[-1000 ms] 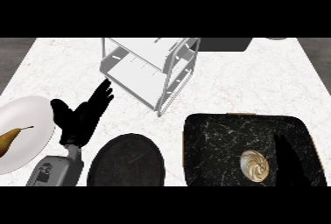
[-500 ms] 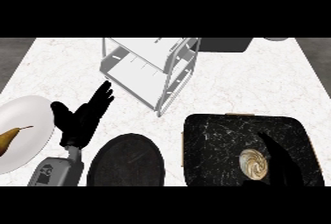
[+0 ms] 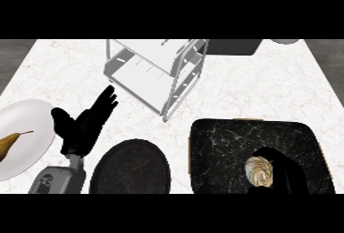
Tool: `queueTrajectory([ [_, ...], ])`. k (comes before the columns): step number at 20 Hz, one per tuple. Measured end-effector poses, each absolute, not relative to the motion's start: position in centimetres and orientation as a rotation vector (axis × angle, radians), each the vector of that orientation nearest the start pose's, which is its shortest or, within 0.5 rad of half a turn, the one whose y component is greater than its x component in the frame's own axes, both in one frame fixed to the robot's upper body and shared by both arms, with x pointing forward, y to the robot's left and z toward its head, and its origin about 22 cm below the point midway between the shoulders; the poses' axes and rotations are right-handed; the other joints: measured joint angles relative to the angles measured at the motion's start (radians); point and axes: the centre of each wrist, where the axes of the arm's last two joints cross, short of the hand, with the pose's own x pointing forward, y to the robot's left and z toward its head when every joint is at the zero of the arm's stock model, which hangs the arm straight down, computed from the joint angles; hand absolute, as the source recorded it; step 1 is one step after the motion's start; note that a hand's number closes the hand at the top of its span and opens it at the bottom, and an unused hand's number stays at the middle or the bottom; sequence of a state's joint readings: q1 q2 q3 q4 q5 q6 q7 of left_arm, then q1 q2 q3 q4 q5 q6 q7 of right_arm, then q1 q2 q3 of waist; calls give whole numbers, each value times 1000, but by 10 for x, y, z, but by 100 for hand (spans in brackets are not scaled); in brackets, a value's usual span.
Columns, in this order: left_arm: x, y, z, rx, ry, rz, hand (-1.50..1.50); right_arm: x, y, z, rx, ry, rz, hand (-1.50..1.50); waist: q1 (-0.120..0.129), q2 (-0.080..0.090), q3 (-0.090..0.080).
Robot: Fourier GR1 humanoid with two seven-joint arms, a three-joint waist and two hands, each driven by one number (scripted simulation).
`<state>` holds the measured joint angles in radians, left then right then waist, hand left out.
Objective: Pick the cupcake from the tray and place it in the tiered basket
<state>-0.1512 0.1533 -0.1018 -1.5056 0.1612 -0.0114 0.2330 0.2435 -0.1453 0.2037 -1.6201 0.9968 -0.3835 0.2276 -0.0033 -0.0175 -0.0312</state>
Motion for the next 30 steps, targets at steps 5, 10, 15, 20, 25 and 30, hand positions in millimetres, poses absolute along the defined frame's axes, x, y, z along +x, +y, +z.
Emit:
queueTrajectory([
  [5,279,227,21,-109,-1389,-140,0,169,-225,-32,-1054,-1329,598,150,-7,1,-1],
  [10,279,228,22,-100,-1392,-140,0,155,-207,-31,-1103,-1103,464,150,-16,3,-10],
  [15,279,227,22,-104,-1393,-141,0,144,-187,-20,-1120,-941,331,150,-19,5,-10],
  [20,280,227,23,-99,-1387,-141,0,146,-149,4,-1091,-968,208,150,-14,8,12],
  [25,277,231,21,-92,-1380,-141,0,152,-127,38,-1160,-1116,171,150,-8,4,16],
  [30,277,231,20,-92,-1375,-138,0,154,-112,67,-1246,-1252,158,150,-10,3,16],
])
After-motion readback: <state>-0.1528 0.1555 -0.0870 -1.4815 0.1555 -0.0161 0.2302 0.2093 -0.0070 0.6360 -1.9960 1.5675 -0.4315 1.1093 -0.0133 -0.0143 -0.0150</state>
